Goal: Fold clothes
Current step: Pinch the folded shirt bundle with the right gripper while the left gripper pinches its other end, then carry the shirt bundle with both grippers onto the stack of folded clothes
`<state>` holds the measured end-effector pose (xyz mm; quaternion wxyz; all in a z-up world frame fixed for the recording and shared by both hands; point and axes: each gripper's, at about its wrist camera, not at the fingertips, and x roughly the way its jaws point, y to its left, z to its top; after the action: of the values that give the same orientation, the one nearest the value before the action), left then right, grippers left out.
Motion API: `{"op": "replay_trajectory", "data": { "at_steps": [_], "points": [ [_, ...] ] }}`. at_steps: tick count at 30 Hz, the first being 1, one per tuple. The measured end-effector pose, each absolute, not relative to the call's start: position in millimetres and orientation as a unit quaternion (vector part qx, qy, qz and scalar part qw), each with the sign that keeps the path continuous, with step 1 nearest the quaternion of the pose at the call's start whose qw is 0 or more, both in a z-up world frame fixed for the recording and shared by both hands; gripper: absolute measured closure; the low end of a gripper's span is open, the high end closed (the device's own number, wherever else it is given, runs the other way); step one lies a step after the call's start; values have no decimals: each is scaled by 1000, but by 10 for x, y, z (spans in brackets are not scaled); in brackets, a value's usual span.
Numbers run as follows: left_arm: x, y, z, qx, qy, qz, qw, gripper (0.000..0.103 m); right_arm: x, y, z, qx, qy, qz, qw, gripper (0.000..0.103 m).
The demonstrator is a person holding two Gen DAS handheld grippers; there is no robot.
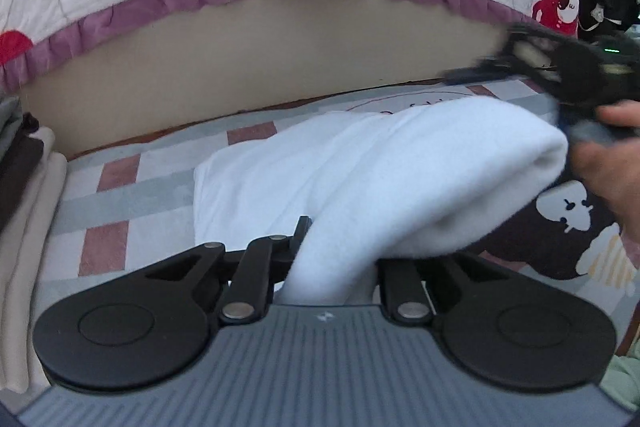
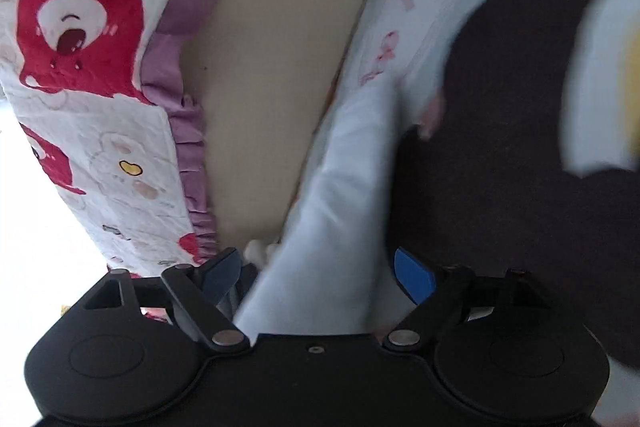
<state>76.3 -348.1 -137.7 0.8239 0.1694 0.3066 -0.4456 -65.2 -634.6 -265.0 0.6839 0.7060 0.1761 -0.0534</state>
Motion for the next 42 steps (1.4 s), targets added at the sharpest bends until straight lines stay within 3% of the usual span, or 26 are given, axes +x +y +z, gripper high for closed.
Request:
{"op": "replay_trajectory", "data": {
  "at_steps": [3,5,6,7,9,12,23,32,33,36,37,39,42],
  "points": [
    [736,-3498,-1412,178,313,-448,818,88,-304,-6467,-2892,734,208,-61,644,16],
    [721,-3484,-1397,179,309,-450,819,88,-233,-6439,-2855,730,194,-69,652,38],
    [732,-3451,-1369,170,306,-449,822,89,-218,-6412,-2811,726,181,-72,660,59],
    [758,-3405,-1325,156,305,-449,825,89,-203,-6385,-2766,721,168,-74,668,66],
    [810,-3306,-1223,127,301,-452,830,89,-172,-6331,-2678,712,142,-78,683,68],
    [784,-3124,-1025,111,268,-444,848,89,-113,-6242,-2493,693,110,-79,708,68],
    [1117,-1982,-413,-87,215,-420,877,89,775,-5343,-730,519,142,1,843,68],
    [1845,-870,-307,-334,243,-332,848,89,1873,-4189,547,336,199,42,920,68],
    [1962,-739,-374,-368,245,-313,841,89,2081,-4068,593,324,212,51,921,67],
    [2173,-373,-633,-419,254,-244,837,89,2697,-3825,599,326,230,82,913,51],
    [2217,-256,-730,-426,258,-219,839,89,2865,-3764,567,332,230,91,910,51],
    [2304,-22,-924,-439,263,-167,843,89,2887,-3685,394,343,214,115,907,49],
    [2344,252,-1263,-478,252,-141,829,89,2740,-3697,27,359,209,127,901,35]
  ]
}}
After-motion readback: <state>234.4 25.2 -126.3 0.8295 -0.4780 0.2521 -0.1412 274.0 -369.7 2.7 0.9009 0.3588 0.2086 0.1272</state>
